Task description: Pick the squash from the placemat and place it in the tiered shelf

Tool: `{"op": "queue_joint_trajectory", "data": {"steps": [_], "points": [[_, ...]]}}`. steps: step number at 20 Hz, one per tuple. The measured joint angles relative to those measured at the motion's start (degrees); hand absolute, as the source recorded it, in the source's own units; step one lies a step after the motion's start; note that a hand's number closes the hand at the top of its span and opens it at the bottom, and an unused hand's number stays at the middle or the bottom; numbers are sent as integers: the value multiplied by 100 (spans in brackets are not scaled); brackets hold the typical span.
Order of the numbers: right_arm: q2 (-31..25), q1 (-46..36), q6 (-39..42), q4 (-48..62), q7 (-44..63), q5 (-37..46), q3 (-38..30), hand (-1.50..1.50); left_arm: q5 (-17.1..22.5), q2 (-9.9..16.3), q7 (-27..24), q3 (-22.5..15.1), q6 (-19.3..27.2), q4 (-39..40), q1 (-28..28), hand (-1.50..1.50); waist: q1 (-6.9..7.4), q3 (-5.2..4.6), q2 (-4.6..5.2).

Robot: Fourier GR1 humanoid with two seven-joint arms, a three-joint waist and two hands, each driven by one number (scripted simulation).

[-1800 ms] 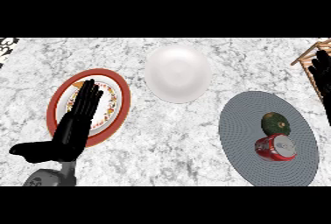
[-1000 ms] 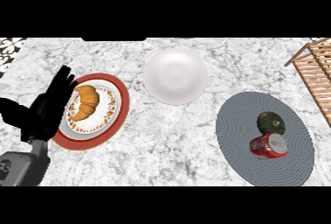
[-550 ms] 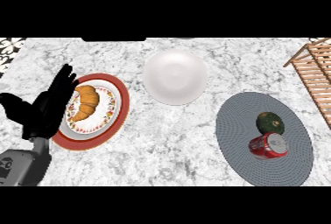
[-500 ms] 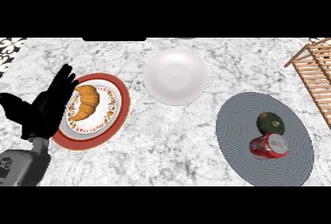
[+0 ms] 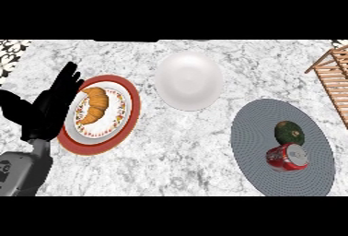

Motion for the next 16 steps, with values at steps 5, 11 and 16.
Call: {"op": "queue_joint_trajectory", "data": {"steps": [5, 11, 16], "points": [[630, -553, -59, -162, 1049, 713, 878, -150, -105, -153, -88, 57, -36, 197, -79, 0, -11, 8, 2], [1044, -975, 334, 119, 1828, 1367, 1513, -150, -184, -229, -99, 145, -111, 225, -38, 0, -29, 13, -3], [1402, -1157, 645, 214, 2169, 1755, 1712, -150, -288, -320, 0, 213, -136, 118, -17, 0, -63, 17, -10]]}}
